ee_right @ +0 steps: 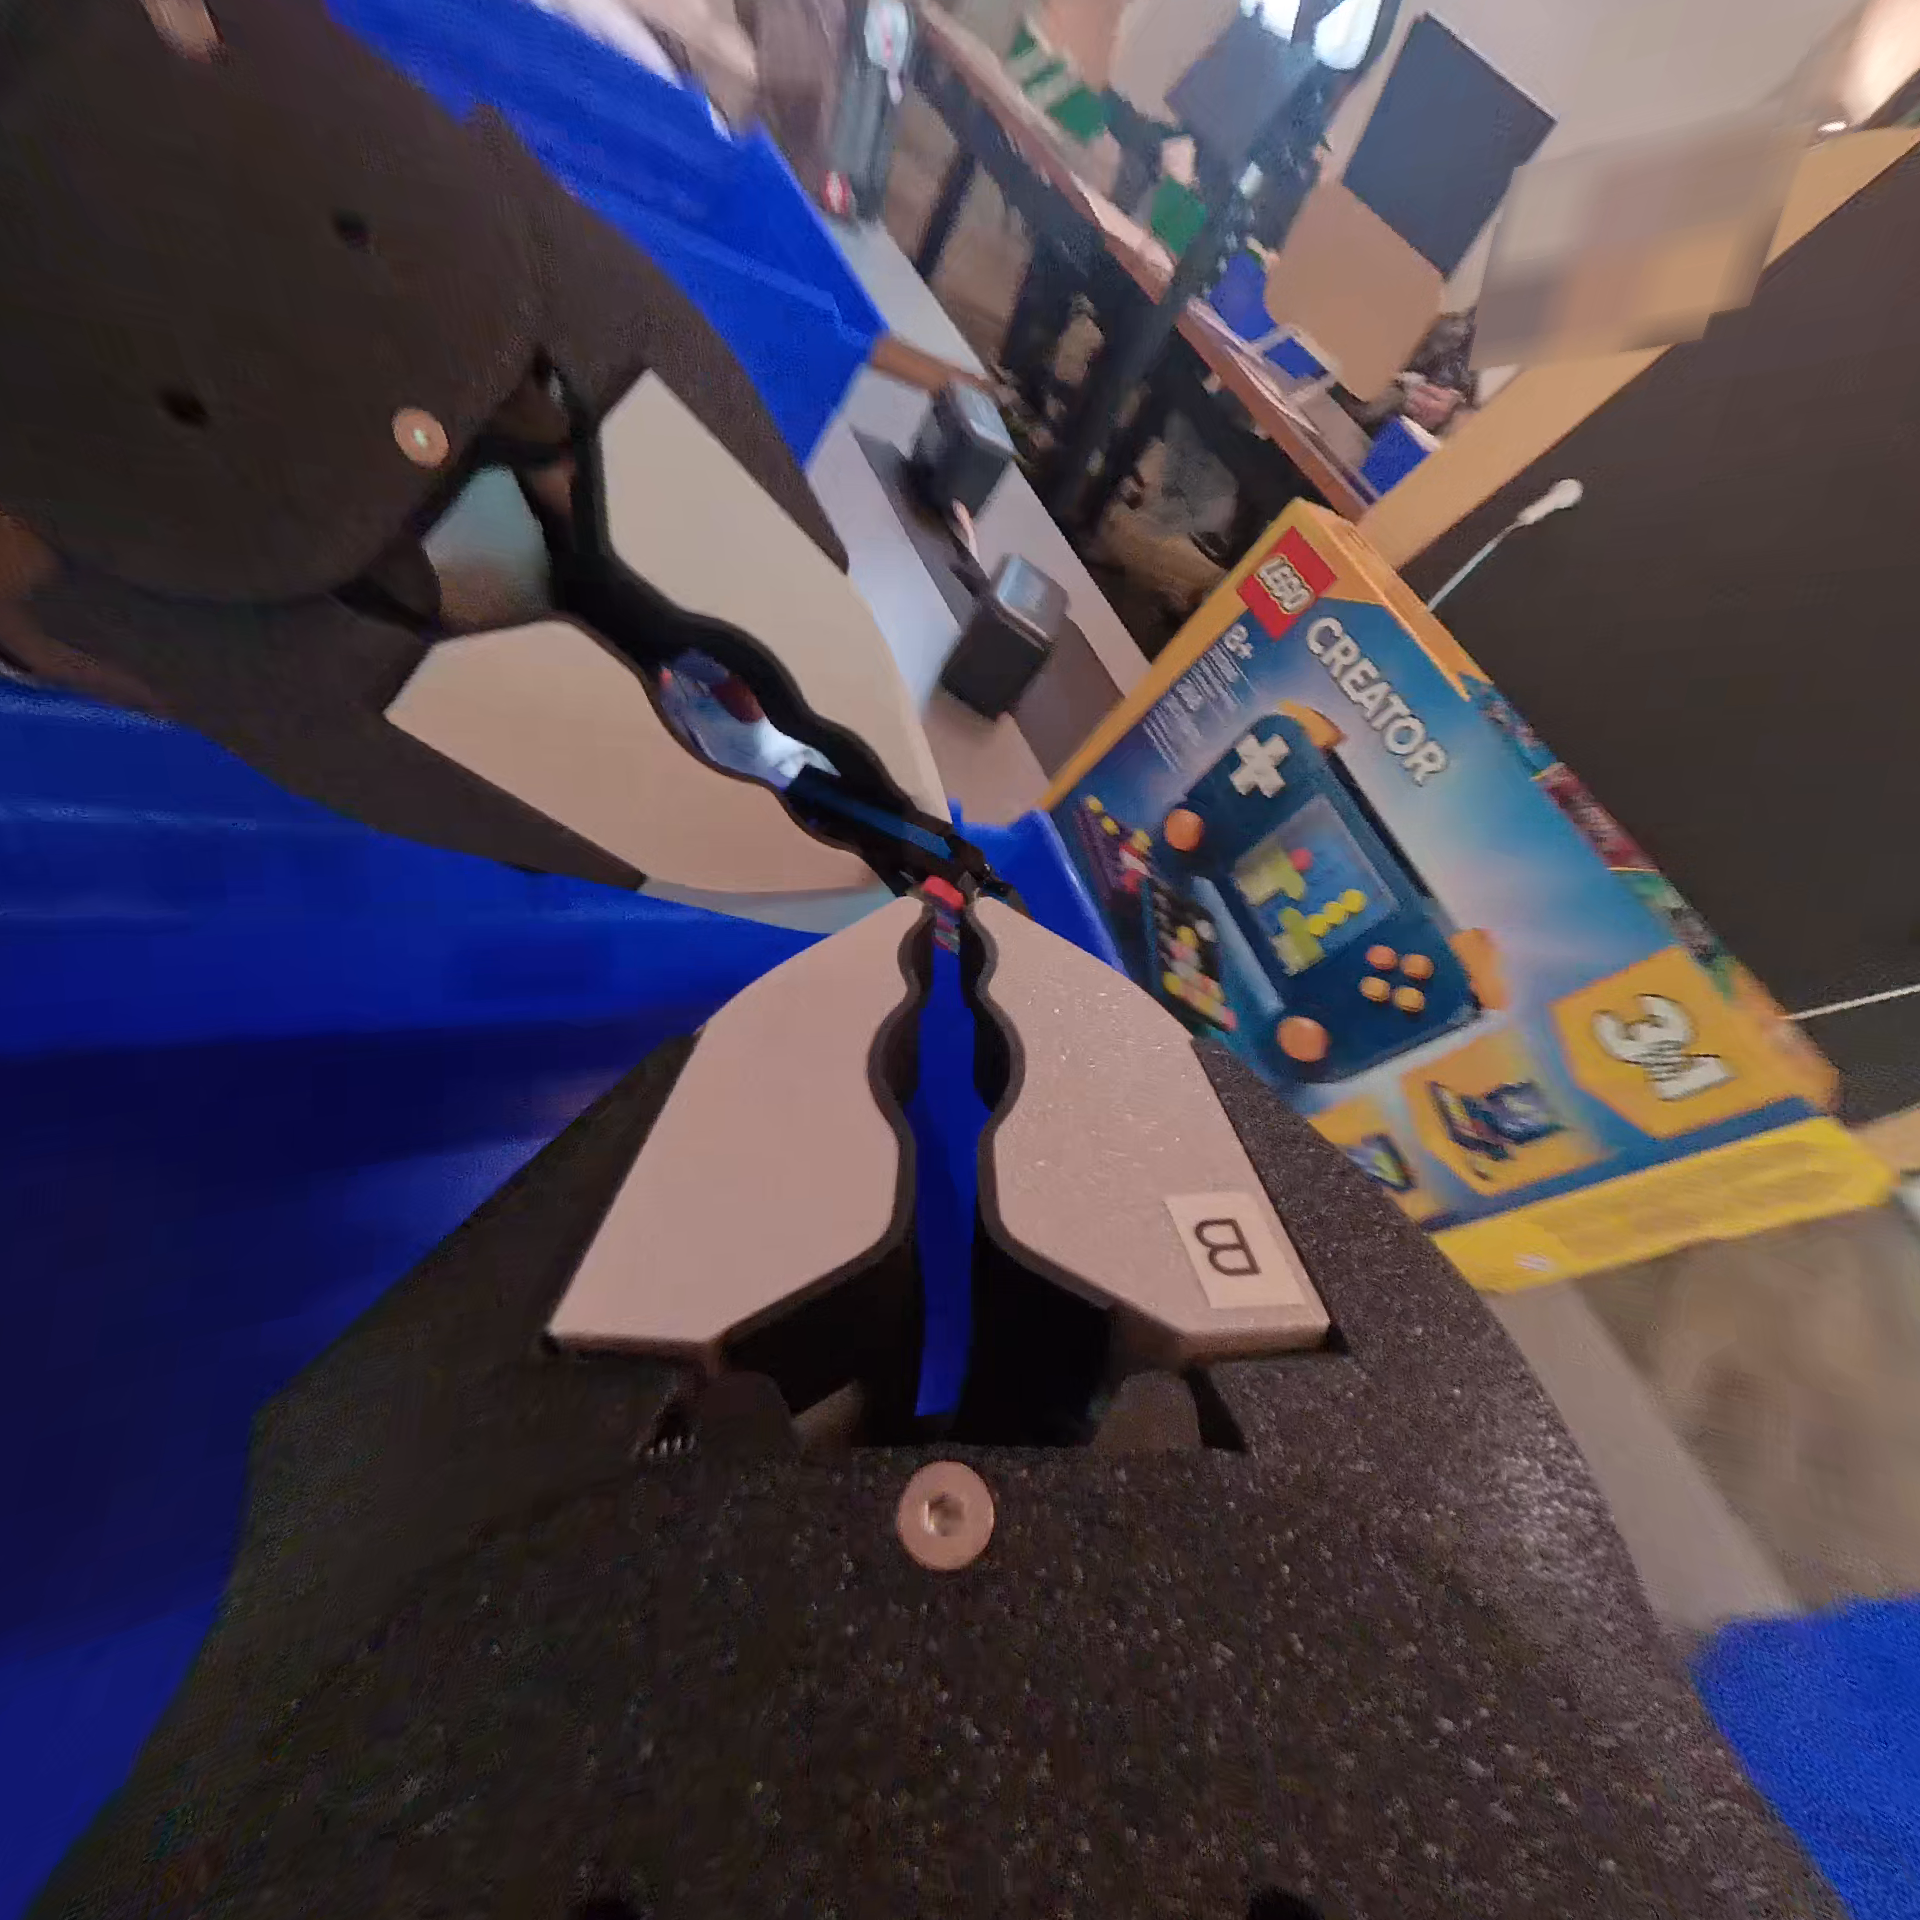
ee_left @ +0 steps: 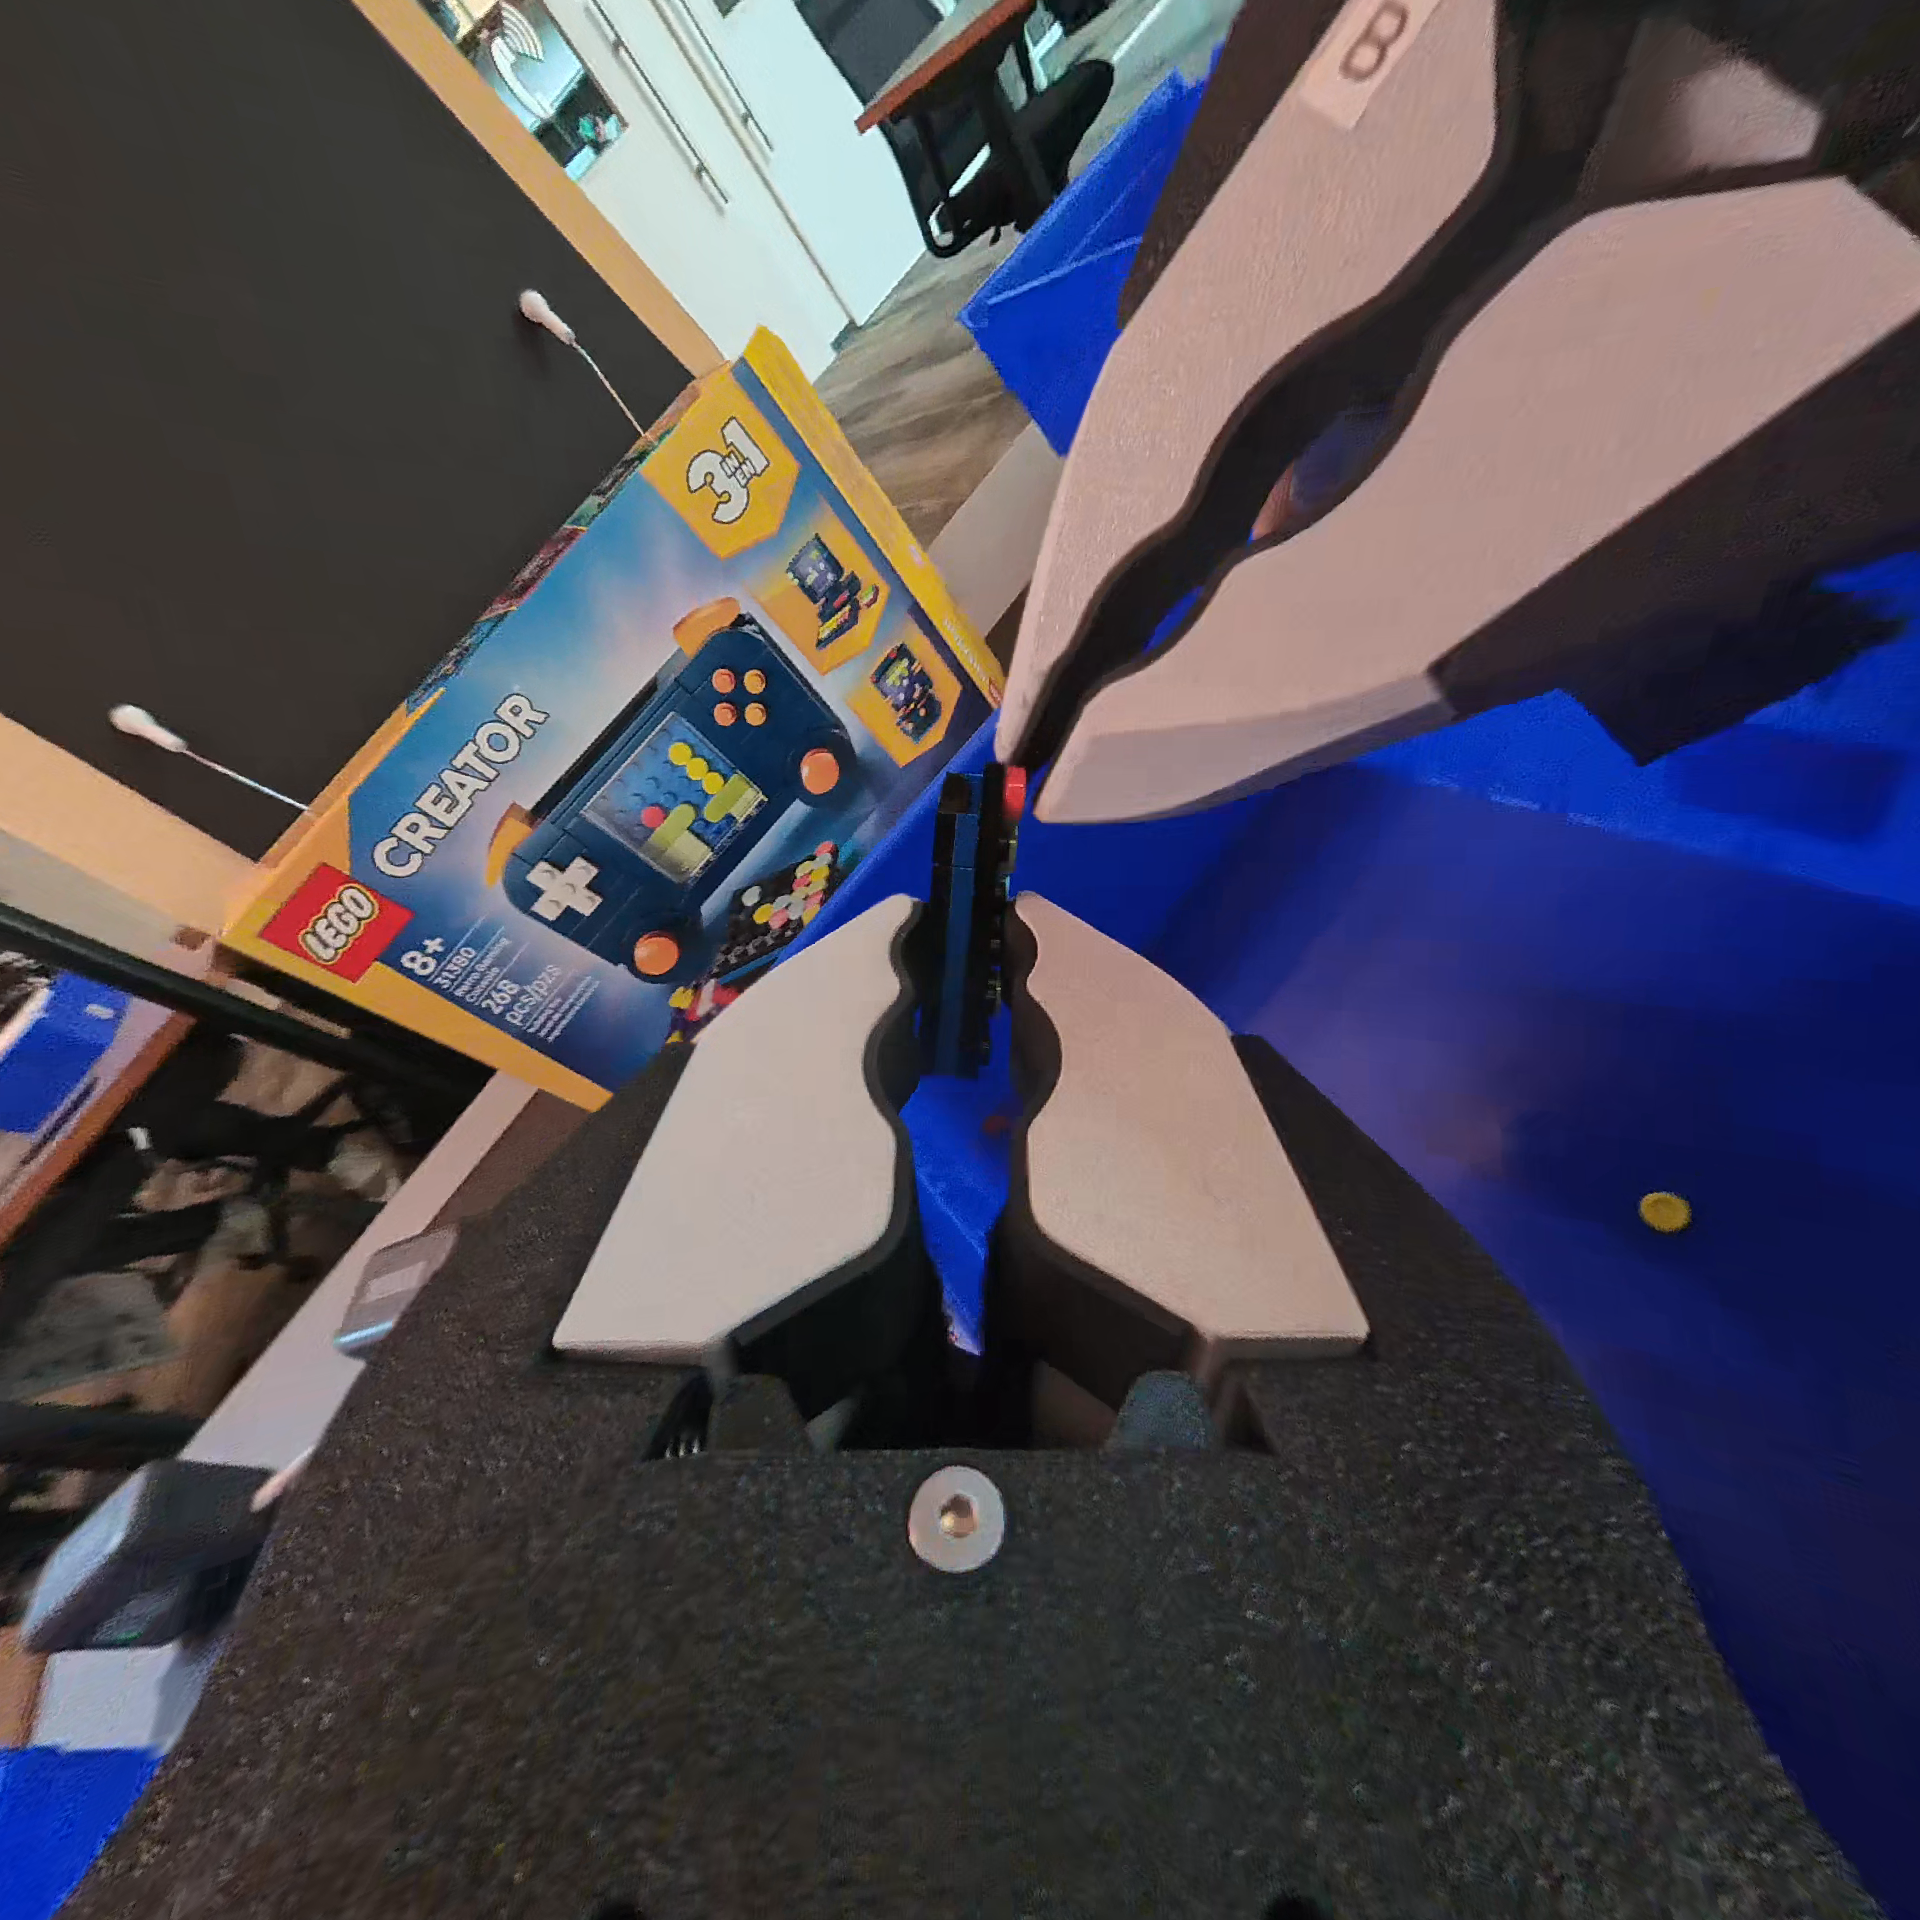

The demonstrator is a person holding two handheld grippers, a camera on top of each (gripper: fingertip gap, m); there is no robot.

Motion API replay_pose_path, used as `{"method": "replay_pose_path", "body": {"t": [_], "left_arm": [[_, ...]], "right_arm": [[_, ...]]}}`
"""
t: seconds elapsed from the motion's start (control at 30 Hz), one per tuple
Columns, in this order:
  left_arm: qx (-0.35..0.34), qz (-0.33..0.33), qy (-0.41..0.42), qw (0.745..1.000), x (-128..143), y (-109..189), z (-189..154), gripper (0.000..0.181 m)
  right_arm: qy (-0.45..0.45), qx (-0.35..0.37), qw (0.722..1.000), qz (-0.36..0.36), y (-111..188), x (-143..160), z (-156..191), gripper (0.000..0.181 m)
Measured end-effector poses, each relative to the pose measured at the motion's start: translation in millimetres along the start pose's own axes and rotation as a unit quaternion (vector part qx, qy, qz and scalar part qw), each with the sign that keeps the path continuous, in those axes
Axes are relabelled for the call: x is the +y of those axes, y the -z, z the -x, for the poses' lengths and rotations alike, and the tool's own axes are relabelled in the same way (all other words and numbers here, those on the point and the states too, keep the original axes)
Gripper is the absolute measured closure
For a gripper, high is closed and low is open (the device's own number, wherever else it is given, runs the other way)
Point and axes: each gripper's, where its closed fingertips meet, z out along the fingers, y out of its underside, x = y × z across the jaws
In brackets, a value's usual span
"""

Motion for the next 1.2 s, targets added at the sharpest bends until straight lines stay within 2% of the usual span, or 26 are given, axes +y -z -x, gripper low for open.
{"method": "replay_pose_path", "body": {"t": [0.1, 0.23, 0.43, 0.67, 0.73, 0.83, 1.0, 1.13, 1.17, 1.2], "left_arm": [[0.018, -0.017, 0.042, 0.999, -6.2, 3.4, -0.2, 0.169], [0.024, -0.036, 0.075, 0.996, -12.5, 6.8, -0.2, 0.17], [-0.021, -0.058, 0.053, 0.997, -20.8, 12.4, 7.1, 0.169], [-0.043, -0.069, 0.025, 0.996, -26.7, 16.1, 7.8, 0.17], [-0.03, -0.067, 0.038, 0.997, -26.1, 15.7, 6.1, 0.17], [-0.007, -0.059, 0.057, 0.997, -22.8, 14.0, 3.8, 0.171], [0.027, -0.038, 0.088, 0.995, -14.8, 11.2, 1.7, 0.171], [0.04, -0.018, 0.085, 0.995, -8.5, 7.2, -2.1, 0.171], [0.035, -0.027, 0.099, 0.994, -9.6, 5.4, 0.7, 0.171], [0.025, -0.005, 0.086, 0.996, -0.6, 3.9, 5.9, 0.171]], "right_arm": [[-0.037, -0.017, 0.998, -0.04, 4.1, -9.6, 1.2, 0.168], [-0.044, 0.016, 0.997, -0.063, 6.7, -17.5, -3.8, 0.174], [-0.087, 0.039, 0.994, -0.062, 9.5, -23.7, -8.7, 0.172], [-0.071, 0.059, 0.995, -0.039, 9.7, -20.6, -9.6, 0.174], [-0.044, 0.065, 0.996, -0.034, 10.1, -19.9, -9.3, 0.174], [0.068, 0.103, 0.992, -0.001, 9.1, -17.0, -8.1, 0.175], [0.228, 0.15, 0.96, 0.057, 7.3, -9.7, -7.3, 0.181], [0.24, 0.107, 0.963, 0.063, 4.6, -1.6, -1.8, 0.181], [0.261, 0.055, 0.962, 0.055, 1.1, -0.1, 14.8, 0.181], [0.264, 0.041, 0.963, 0.049, -3.7, -0.9, 26.1, 0.181]]}}
